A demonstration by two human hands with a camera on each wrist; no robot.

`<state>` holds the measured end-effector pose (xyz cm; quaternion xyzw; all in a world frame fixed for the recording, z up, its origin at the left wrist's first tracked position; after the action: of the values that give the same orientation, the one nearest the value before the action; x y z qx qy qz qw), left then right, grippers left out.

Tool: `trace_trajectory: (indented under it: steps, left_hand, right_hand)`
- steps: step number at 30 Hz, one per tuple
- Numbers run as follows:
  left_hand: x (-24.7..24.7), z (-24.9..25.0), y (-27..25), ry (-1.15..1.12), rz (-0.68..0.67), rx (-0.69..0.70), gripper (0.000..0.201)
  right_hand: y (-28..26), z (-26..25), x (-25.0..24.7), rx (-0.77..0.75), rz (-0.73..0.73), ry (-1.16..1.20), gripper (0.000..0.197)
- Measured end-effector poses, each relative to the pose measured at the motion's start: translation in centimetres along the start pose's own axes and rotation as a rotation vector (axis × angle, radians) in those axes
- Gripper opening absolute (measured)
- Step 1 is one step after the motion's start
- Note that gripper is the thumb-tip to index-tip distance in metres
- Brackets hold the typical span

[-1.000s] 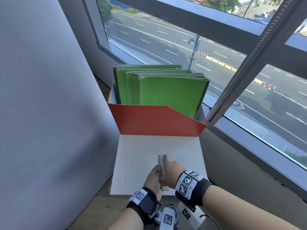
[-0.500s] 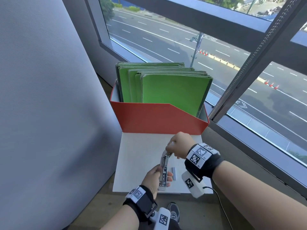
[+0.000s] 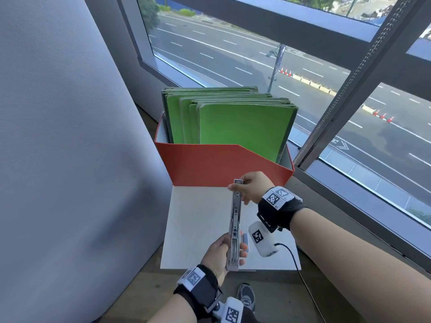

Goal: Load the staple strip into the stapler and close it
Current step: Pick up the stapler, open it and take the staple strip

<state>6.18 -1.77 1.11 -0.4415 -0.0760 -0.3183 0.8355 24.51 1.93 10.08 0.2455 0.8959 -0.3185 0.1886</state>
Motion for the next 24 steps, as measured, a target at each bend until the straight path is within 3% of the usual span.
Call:
trace_trajectory:
  steps: [9, 14, 19, 24]
  left_hand:
    - [-0.9, -0.5, -0.6, 0.074, -0.036, 0.008, 0.036]
    - [-1.3, 0.2, 0.2, 0.084, -0.007, 0.043, 0.033]
    - [-1.5, 1.3, 1.2, 0.057, 0.024, 0.059, 0.033]
    - [-1.7, 1.4, 2.2, 0.06, 0.051, 0.029, 0.035]
  right_hand:
    - [1.8, 4.0, 2.0, 0.15, -0.056, 0.121, 0.042]
    - [1.6, 6.4, 2.5, 0.161, -0.075, 0.353, 0.045]
    - [-0.2, 11.5, 3.6, 0.176, -0.122, -0.208, 0.031]
    - [-1.9, 14.4, 5.9, 0.136, -0.143, -0.398, 0.045]
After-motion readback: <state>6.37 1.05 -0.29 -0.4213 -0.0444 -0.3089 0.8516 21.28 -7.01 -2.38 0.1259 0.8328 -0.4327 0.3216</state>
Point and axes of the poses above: each hand's wrist, its own y-axis towards the middle knuckle, its own x-axis out of the palm, z = x × y, the point moved 6 cm from there along y, towards the middle knuckle, and after that the axes turned 3 degrees about x, right-handed, at the moved point
